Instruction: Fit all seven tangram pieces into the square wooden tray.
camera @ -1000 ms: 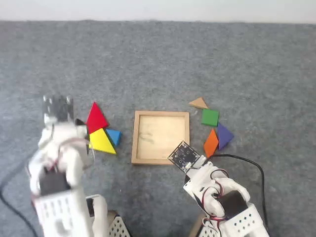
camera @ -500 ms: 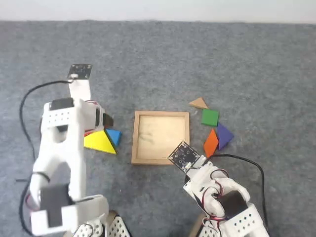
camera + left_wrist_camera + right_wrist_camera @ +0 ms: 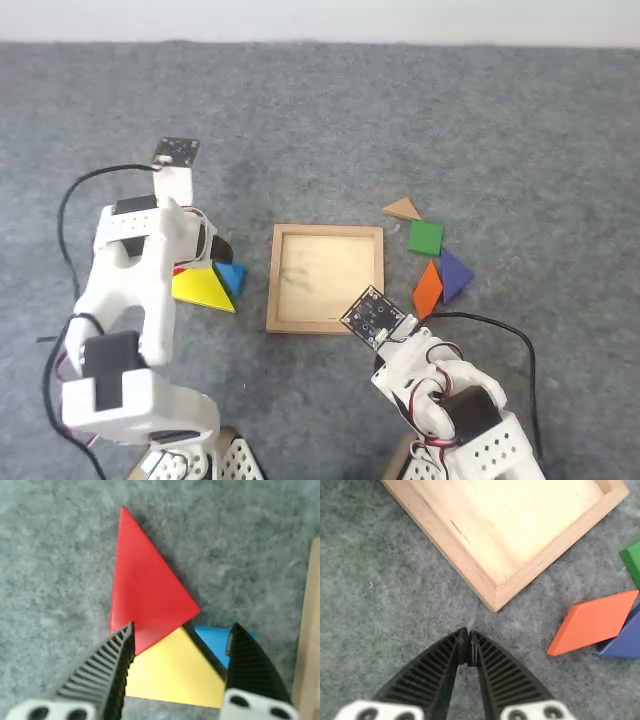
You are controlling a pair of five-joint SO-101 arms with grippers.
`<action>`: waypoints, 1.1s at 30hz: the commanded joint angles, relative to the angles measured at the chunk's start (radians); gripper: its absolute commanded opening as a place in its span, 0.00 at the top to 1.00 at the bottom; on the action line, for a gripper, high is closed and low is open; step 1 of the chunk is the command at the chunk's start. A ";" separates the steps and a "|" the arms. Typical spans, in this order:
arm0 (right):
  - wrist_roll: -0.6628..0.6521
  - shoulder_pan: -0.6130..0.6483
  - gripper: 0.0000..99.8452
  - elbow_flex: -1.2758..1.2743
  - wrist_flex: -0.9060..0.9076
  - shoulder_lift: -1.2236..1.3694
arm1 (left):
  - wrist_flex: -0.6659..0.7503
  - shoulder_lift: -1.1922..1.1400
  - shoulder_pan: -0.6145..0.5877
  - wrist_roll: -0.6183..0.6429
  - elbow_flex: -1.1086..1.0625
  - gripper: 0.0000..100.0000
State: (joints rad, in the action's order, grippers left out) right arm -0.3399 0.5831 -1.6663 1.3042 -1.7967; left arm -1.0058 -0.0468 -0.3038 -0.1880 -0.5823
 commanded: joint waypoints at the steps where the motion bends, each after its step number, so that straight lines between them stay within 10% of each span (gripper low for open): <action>1: -0.002 0.005 0.99 -0.017 0.005 -0.015 | 0.034 -0.008 -0.008 -0.028 0.054 0.71; 33: -0.002 0.005 0.99 -0.017 0.005 -0.015 | 0.078 -0.063 -0.046 0.037 0.104 0.68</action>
State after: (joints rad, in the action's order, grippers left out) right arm -0.3399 0.5831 -1.6663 1.3042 -1.7967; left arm -0.9198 -0.0852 -0.3544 -0.2279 -0.5762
